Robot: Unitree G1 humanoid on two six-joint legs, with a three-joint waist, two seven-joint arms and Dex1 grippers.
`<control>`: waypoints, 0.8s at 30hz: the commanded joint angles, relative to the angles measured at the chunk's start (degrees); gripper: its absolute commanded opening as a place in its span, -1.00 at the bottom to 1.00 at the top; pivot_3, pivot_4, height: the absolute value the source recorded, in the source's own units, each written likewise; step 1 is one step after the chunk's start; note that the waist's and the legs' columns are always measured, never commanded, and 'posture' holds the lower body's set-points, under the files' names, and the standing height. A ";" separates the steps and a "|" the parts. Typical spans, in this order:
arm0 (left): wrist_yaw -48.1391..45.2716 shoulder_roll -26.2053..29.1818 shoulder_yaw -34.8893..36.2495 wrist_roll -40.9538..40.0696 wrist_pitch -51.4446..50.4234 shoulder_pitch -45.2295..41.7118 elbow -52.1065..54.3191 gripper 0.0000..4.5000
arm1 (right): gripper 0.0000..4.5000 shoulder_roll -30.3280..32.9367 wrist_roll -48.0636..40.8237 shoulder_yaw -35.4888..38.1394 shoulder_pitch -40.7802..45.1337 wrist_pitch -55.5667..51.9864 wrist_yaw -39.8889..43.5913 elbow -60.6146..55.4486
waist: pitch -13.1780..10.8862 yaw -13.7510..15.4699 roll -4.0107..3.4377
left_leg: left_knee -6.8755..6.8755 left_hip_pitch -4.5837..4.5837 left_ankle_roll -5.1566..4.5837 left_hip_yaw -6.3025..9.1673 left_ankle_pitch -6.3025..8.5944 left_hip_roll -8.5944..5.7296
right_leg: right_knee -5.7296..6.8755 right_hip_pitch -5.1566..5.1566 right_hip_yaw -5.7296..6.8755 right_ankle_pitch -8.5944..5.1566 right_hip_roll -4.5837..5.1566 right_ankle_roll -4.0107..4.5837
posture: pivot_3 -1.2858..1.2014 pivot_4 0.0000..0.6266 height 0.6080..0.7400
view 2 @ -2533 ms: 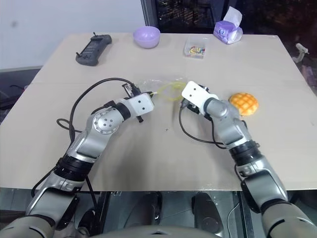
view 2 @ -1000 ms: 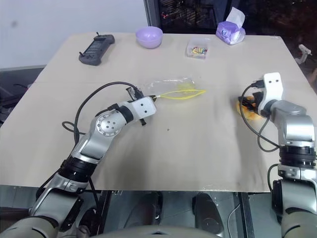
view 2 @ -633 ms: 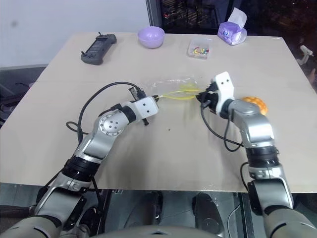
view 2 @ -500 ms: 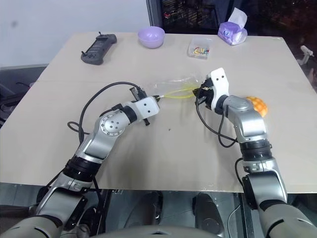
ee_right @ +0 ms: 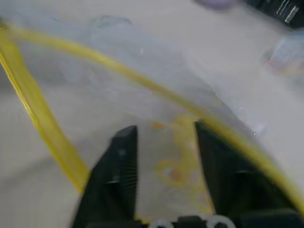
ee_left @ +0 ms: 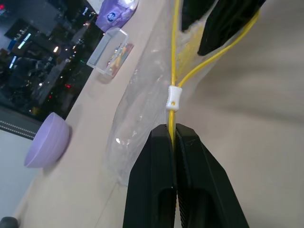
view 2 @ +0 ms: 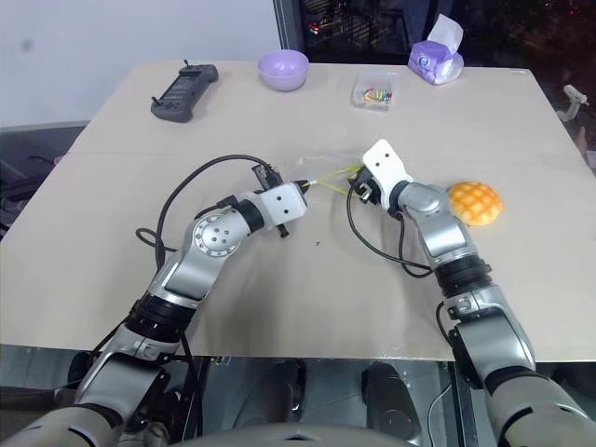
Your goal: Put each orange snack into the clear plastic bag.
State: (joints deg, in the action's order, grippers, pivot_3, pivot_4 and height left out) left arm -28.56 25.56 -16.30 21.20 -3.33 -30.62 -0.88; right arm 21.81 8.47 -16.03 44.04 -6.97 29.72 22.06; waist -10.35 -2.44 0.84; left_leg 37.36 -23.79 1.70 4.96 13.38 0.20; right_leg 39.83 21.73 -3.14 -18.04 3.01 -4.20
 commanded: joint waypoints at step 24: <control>-0.19 -0.97 0.51 -0.15 0.78 -0.81 1.93 -1.00 | 0.98 5.18 20.63 -5.73 2.33 23.35 -8.75 6.98 | 0.00 -0.07 0.00 | 0.00 0.00 0.17 -0.03 -0.10 0.01 | 0.00 -0.01 -0.03 0.00 0.00 0.00 | 0.03 -0.52 1.00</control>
State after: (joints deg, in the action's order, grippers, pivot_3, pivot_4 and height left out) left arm -28.77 24.46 -16.34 21.22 -3.31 -30.63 -0.87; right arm 26.52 29.02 -22.83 45.13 15.78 21.87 29.48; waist -10.35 -2.52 0.84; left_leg 37.36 -23.79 1.86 4.94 13.28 0.21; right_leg 39.83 21.72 -3.18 -18.03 3.00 -4.20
